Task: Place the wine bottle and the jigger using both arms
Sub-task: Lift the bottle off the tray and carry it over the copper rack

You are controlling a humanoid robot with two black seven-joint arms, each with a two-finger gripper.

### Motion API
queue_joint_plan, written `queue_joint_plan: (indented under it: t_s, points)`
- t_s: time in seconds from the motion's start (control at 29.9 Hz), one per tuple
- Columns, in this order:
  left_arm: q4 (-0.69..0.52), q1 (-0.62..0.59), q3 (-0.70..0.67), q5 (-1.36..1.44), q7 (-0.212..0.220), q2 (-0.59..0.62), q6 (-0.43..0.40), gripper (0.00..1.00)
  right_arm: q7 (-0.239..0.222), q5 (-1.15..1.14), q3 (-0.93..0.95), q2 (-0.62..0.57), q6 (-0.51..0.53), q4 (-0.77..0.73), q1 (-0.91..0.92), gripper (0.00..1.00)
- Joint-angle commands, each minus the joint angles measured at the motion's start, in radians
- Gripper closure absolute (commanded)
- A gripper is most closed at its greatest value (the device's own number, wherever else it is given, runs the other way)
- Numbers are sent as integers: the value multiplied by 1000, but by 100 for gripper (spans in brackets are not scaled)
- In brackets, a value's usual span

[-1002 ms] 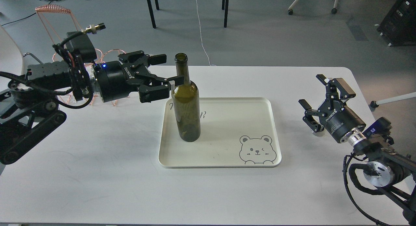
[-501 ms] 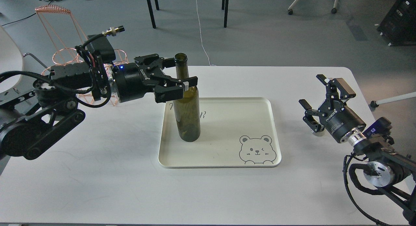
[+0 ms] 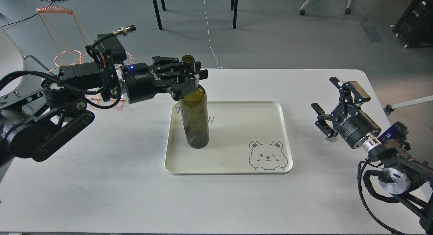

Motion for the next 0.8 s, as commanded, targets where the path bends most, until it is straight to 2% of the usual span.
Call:
queue_joint_plan:
  t_s: [0.0,0.1,0.33,0.57,0.77]
  points:
    - [-5,-31,-2,-11,0,4,1,91,0,0,1,0,-1,0,0,2]
    - [-11,-84,-10,-31,0,32,-2,91,0,0,3,0,-1,0,0,2]
    - [18,-302,1,-195,0,199,-17,91,0,0,4,2,-1,-1,0,2]
    - [212,-367,1,-186,0,262,-37,91,0,-5,3,12,-11,-1,0,2]
    - [305,-361,29,-183,0,299,-34,91,0,-6,3,12,-14,-1,0,2]
